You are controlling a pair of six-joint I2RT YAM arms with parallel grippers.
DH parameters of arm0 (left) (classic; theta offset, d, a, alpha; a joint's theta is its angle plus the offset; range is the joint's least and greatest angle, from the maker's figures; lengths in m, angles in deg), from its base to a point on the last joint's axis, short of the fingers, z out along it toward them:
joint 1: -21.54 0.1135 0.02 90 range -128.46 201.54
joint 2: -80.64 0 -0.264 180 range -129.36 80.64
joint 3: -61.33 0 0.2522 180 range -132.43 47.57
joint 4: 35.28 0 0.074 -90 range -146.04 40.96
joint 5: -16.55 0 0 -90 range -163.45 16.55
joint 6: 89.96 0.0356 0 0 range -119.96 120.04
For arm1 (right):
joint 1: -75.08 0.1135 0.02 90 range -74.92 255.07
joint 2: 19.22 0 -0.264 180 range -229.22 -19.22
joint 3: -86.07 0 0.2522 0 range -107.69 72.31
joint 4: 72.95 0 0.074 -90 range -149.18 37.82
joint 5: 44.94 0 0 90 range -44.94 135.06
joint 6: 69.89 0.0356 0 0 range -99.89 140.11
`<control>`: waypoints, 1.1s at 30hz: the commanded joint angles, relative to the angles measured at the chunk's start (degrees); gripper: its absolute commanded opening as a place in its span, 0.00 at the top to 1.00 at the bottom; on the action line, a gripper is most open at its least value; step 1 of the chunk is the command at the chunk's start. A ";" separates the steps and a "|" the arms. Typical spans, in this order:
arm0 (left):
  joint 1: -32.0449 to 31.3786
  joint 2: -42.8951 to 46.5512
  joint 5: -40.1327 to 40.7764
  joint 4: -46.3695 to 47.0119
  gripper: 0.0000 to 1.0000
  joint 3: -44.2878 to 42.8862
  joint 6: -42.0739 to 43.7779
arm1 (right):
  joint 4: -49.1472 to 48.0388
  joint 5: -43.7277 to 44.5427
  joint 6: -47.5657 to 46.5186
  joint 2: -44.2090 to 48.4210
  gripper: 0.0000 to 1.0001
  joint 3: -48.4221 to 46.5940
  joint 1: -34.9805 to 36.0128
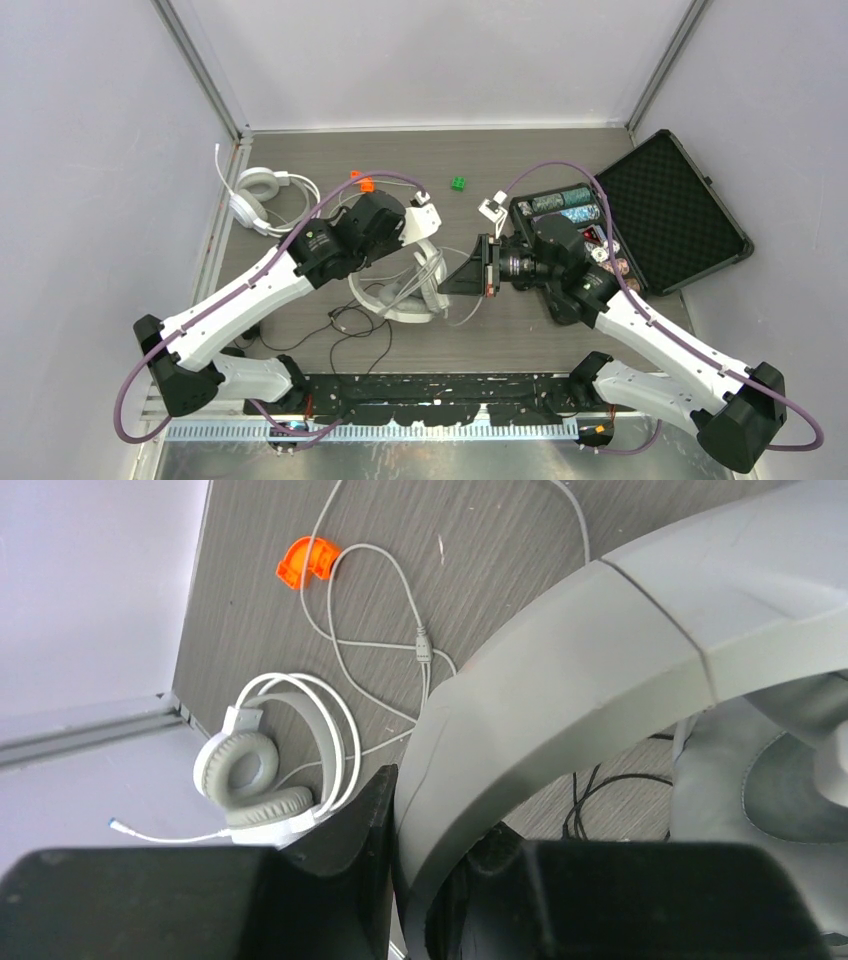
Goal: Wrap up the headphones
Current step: Wrap the headphones cable around the headphones.
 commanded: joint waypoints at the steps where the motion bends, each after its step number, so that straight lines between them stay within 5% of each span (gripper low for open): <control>1: 0.31 0.04 6.34 1.62 1.00 -3.17 -6.36 | -5.01 0.62 0.51 1.89 0.99 -3.89 -0.03; 17: 0.26 -3.80 13.29 -1.25 1.00 -7.68 -18.04 | -4.46 7.05 -1.81 2.79 0.99 -4.33 3.24; 33: 0.26 -8.31 18.31 -2.51 1.00 -11.89 -31.62 | -0.44 17.31 -10.46 -1.69 0.99 -8.81 14.76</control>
